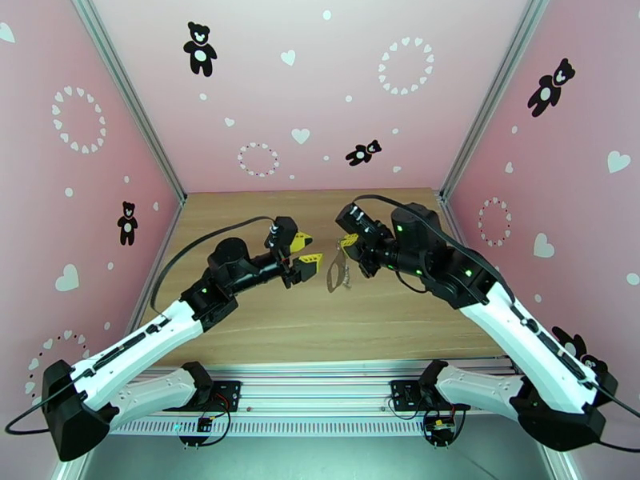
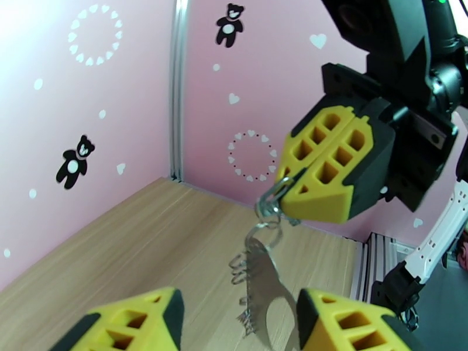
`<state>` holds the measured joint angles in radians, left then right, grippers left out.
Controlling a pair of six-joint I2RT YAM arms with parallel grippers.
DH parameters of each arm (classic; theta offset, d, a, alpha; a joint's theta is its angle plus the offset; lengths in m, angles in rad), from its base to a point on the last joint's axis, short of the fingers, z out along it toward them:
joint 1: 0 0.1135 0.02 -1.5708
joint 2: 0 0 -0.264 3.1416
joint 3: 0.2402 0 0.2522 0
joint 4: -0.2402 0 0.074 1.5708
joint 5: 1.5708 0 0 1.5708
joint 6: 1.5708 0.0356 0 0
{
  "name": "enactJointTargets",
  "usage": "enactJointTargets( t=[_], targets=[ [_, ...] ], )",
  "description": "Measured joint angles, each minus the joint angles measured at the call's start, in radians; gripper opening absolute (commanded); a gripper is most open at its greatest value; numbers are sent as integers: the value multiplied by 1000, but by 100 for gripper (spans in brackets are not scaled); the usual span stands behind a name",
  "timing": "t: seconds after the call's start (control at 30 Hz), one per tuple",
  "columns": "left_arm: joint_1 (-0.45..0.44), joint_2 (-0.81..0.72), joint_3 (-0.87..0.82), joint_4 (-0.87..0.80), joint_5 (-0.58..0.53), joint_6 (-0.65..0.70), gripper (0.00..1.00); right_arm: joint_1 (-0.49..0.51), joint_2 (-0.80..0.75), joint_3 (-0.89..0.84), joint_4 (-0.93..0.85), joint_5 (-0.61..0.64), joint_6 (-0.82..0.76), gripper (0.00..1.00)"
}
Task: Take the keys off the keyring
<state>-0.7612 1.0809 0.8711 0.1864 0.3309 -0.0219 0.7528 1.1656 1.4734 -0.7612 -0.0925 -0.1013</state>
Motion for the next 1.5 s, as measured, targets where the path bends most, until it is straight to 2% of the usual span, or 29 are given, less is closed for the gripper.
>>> enactJointTargets(
  t=[0.23, 0.53, 0.77, 1.1, 1.2, 1.27, 1.33, 1.5],
  targets=[
    [-53, 27, -82, 107, -69, 36, 75, 21, 99, 92, -124, 72, 99, 0],
    [-66, 166, -107, 238, -157, 63, 75, 21, 143, 147, -188, 74, 168, 0],
    [-67, 214, -108, 332, -194, 63, 68, 22, 144, 150, -213, 69, 187, 0],
    [-75, 226, -122, 388, -242, 101, 52, 22, 144, 150, -216, 52, 222, 0],
    [-80, 225, -134, 410, -242, 123, 51, 22, 144, 150, -216, 53, 236, 0],
    [-90, 225, -151, 425, -243, 145, 56, 22, 144, 150, -216, 53, 248, 0],
    [-101, 225, -166, 431, -245, 159, 56, 22, 144, 150, -216, 53, 259, 0],
    [-106, 226, -175, 474, -262, 168, 49, 22, 144, 150, -216, 52, 282, 0]
  ],
)
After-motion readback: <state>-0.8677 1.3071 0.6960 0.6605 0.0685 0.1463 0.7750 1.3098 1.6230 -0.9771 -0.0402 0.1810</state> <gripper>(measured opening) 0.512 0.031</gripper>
